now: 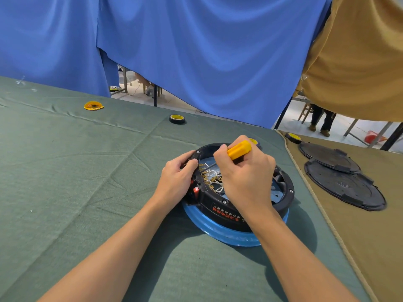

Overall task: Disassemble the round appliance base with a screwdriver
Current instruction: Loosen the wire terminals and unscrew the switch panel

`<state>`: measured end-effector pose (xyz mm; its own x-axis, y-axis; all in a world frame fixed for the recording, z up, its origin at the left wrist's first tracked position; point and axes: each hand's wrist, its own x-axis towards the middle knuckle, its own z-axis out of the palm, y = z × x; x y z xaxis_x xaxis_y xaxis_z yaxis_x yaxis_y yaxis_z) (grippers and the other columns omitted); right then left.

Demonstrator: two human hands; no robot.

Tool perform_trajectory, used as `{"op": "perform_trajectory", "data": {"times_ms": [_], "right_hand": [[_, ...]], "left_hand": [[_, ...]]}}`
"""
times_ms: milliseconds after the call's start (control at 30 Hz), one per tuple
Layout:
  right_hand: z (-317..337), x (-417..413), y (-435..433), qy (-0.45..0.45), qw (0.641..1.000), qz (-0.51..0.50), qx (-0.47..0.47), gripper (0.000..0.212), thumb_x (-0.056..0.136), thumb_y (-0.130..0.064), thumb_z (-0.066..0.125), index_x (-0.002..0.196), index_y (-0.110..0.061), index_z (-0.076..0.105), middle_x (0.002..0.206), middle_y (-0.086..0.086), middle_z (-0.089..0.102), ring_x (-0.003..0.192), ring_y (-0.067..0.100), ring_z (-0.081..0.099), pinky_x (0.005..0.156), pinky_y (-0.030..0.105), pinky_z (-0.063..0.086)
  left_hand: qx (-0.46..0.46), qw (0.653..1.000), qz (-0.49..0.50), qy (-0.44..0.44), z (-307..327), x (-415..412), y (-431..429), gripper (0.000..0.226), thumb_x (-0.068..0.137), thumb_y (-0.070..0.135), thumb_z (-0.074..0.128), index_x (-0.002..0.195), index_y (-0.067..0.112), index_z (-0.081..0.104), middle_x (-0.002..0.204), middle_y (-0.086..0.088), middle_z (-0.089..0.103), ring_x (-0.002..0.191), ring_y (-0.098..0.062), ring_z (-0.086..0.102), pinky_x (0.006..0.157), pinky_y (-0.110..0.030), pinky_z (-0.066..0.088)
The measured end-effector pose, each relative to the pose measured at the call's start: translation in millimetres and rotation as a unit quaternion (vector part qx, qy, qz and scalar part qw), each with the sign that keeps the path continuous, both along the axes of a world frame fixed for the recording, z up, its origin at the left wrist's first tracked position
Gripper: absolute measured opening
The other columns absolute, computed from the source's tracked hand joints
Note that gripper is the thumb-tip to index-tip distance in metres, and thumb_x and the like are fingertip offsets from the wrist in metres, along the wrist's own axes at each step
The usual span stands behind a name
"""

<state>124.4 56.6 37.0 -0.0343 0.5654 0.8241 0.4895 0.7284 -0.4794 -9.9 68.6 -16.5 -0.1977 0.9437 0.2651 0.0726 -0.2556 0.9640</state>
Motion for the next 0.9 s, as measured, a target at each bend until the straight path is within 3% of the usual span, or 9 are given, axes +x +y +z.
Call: {"op": "perform_trajectory", "data": {"times_ms": [200,367,567,900], "right_hand": [[-0.5,-3.6,-2.7,-0.017,0.999,0.003,0.028,0.036,0.086,-0.011,0.062,0.057,0.001,0.044,0.045,0.009,0.042,0.042,0.025,0.039,0.046,0.038,0.034],[0.0,6.7,1.0,0.013,1.000,-0.013,0.012,0.038,0.086,-0.010,0.063,0.056,-0.001,0.043,0.044,0.008,0.039,0.041,0.023,0.037,0.045,0.038,0.031],[0.3,1.4,-1.1,0.010,1.000,-0.006,0.009,0.037,0.087,-0.012,0.063,0.057,0.002,0.044,0.045,0.011,0.041,0.042,0.028,0.038,0.046,0.039,0.032],[-0.5,0.8,-0.2,-0.019,1.000,0.001,0.022,0.037,0.086,-0.012,0.062,0.056,0.000,0.043,0.045,0.007,0.040,0.043,0.024,0.037,0.045,0.034,0.031]], "left_hand": [[0.008,1.000,0.005,0.011,-1.3,-1.9,1.2,0.030,0.088,0.025,0.051,0.095,0.047,0.069,0.096,0.007,0.075,0.096,-0.015,0.069,0.093,-0.047,0.052],[0.001,1.000,0.009,0.006,-1.4,-1.1,2.0,0.033,0.082,0.031,0.048,0.086,0.056,0.070,0.093,0.005,0.075,0.094,-0.021,0.069,0.091,-0.050,0.052],[0.001,1.000,0.007,-0.003,-3.2,-1.0,3.0,0.027,0.082,0.031,0.049,0.093,0.044,0.071,0.093,0.000,0.075,0.092,-0.024,0.069,0.089,-0.053,0.053],[0.001,1.000,0.004,-0.002,-2.0,-0.9,1.6,0.028,0.081,0.032,0.050,0.096,0.043,0.070,0.095,0.002,0.075,0.095,-0.022,0.069,0.091,-0.051,0.052]]}}
